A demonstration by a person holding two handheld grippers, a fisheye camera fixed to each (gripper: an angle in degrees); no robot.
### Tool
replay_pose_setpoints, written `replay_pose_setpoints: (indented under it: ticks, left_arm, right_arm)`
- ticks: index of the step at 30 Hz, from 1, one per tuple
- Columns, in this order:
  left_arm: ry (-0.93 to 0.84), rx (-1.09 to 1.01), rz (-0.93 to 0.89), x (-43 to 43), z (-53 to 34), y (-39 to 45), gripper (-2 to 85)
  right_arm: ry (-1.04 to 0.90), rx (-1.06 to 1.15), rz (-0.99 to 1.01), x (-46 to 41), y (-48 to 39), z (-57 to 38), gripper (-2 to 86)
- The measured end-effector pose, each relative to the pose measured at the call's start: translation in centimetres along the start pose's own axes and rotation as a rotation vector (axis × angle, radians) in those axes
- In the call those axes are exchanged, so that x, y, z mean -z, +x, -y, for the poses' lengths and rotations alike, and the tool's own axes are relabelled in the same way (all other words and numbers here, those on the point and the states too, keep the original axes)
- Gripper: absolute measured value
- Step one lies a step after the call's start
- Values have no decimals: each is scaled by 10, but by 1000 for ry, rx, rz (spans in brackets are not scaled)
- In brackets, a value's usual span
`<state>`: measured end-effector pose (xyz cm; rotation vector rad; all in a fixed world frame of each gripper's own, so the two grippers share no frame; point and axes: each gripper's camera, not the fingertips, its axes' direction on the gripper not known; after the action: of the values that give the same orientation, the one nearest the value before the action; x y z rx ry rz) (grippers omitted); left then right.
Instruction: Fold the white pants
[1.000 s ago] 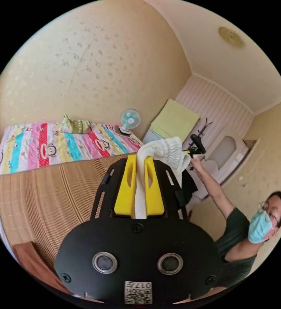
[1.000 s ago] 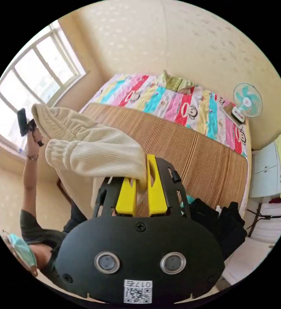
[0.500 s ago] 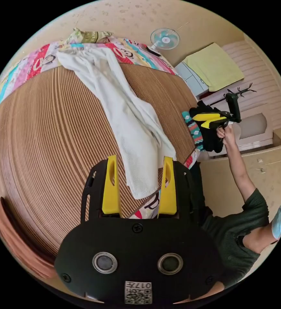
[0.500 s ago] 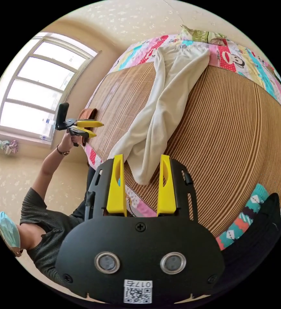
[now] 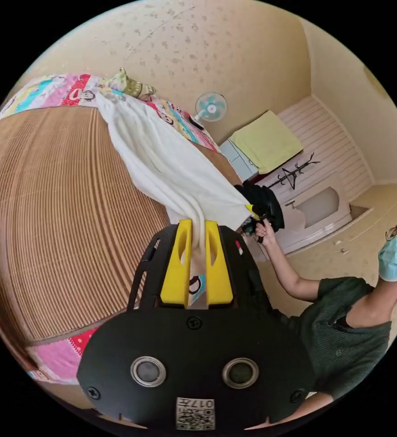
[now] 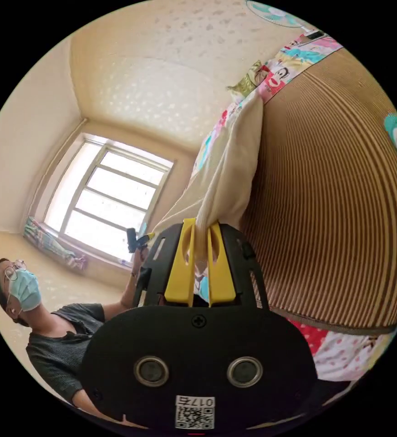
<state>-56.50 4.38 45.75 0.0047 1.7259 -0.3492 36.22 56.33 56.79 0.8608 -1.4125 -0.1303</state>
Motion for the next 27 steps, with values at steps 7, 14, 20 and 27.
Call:
replay_pose_setpoints:
  ticks: [7,14,20,27]
  left_arm:
    - [79,466,261,55,-181,-93,97]
    - [180,439,311,77,-212,-89,124]
    - [60,402,416,68,-163,-105,141]
    - [-87,383,457,51,-185,-112,40]
  right_arm:
    - [83,-119,-545,61,27,-86,60]
    - [-42,-23,-191,-26,9,-123,93]
    - [-283,84,-121,-159,-13,-71,128]
    - [-508,97,-132,-229,-17,-69,36]
